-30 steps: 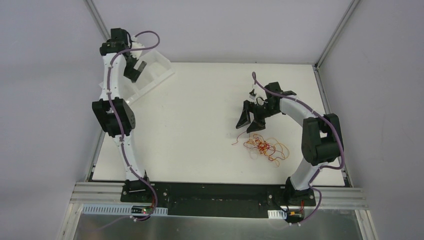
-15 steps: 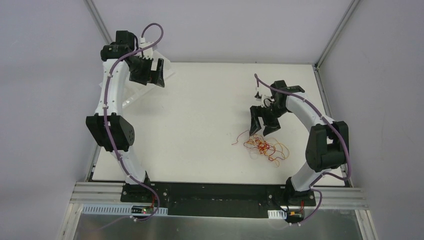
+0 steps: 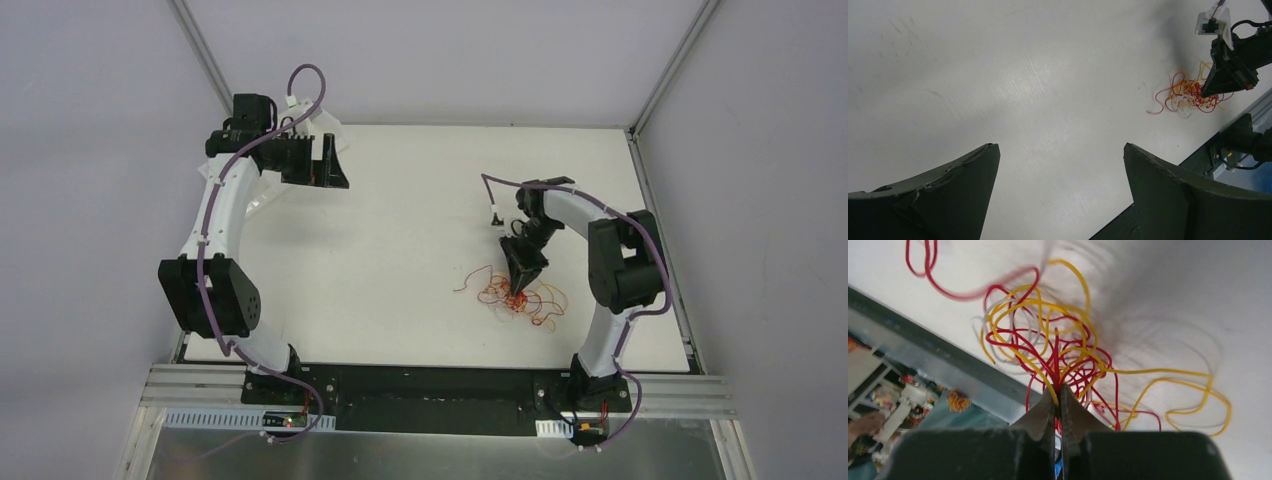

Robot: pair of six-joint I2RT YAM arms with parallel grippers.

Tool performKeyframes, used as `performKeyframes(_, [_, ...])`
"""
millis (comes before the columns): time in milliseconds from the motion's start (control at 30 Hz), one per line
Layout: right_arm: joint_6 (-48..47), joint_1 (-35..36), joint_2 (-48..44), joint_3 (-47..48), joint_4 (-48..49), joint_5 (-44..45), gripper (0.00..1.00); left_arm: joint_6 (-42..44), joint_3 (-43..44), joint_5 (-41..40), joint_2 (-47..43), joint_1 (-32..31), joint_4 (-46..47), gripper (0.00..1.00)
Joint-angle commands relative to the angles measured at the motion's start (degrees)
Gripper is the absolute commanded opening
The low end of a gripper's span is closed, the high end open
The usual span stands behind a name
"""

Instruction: Untangle the cables

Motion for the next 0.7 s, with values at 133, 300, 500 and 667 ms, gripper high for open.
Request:
performKeyframes(133, [-1.2, 5.4, -4.0, 18.4, -4.2, -20.1, 0.0, 6.6, -7.0, 8.5, -10.4, 0.0, 4.1, 0.99])
performKeyframes(300, [-5.9, 11.6, -7.2, 18.9, -4.0, -15.4, 0.0, 2.7, -17.5, 19.7, -14.9, -1.0, 7.5, 0.99])
performKeyframes(500, [-16.5, 16.0, -16.3, -1.1, 14.6, 6.4, 0.57, -10.3, -33.5, 18.4, -17.4, -4.7, 21.2, 0.99])
performKeyframes(667, [-13.1, 8.1, -15.1, 4.0, 0.1, -3.6, 0.7, -22.1, -38.7, 18.2, -13.2, -8.5, 29.2, 0.89])
